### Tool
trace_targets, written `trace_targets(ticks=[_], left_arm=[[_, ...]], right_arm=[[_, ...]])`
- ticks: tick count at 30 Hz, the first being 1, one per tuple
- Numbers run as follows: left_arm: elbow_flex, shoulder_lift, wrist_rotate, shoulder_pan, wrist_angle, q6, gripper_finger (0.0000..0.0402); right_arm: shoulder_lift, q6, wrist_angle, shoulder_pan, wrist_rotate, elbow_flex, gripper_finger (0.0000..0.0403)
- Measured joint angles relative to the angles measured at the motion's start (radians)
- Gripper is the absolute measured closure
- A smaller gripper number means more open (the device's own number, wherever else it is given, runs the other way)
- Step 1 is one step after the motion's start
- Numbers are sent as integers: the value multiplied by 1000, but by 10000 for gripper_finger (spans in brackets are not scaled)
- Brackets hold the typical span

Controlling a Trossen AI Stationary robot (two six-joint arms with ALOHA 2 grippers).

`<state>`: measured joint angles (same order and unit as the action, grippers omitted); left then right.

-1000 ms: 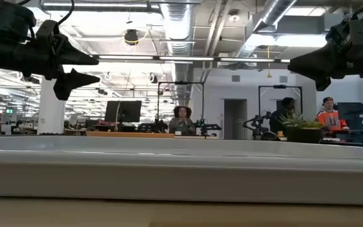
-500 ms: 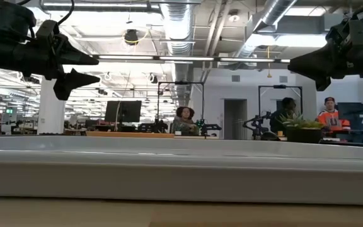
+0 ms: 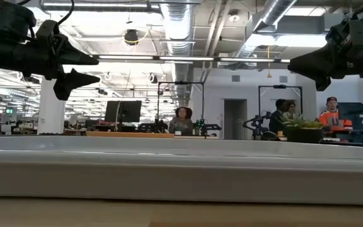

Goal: Pick and place plate/cup/fork/spoon on tray

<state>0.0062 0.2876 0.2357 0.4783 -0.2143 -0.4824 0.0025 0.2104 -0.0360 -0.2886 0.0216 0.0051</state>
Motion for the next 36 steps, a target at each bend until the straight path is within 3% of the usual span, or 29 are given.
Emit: trace_targets(ticks=[13,22,36], left_arm=[[0,0,-13,0,0,-6,161],[0,0,-14,0,0,-236,162],[0,0,-17,0,-1,-242,161]], right_arm=[[0,0,0,0,0,0,283],[0,0,0,0,0,0,283],[0,0,0,0,0,0,283]])
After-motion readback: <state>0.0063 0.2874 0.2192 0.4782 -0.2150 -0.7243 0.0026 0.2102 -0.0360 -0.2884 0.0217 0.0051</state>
